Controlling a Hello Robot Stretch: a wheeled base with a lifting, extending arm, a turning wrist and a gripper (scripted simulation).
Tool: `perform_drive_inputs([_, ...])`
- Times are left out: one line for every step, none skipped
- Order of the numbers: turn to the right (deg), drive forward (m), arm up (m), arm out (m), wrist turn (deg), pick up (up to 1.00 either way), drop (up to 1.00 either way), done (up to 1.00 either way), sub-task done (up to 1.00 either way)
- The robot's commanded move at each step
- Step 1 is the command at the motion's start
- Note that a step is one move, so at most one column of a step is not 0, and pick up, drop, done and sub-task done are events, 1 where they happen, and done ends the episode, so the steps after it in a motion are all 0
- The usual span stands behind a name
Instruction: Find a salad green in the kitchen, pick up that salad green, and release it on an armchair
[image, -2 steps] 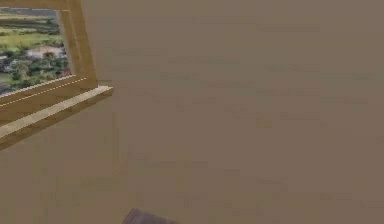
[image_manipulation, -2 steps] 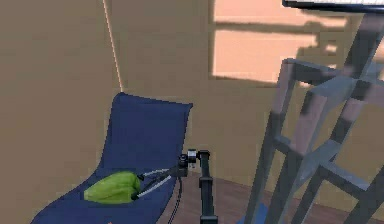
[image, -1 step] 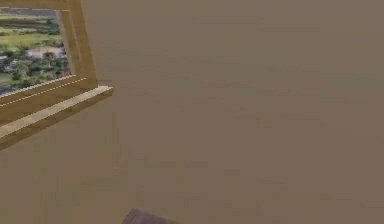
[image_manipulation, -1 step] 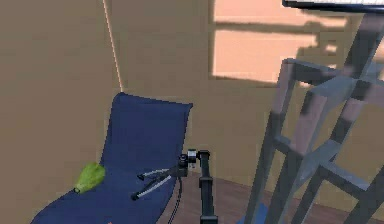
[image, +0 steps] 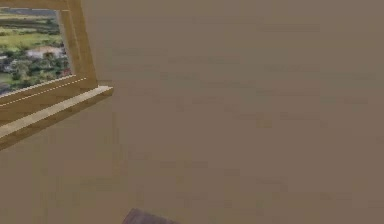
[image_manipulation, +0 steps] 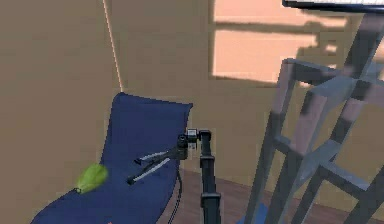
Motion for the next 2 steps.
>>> perform_drive_inputs([0.0,0.0,0.0,-0.08,0.0,0.0,0.0,0.0,0.0])
perform_drive_inputs([0.0,0.0,0.0,0.0,0.0,0.0,0.0,1.0,0.0])
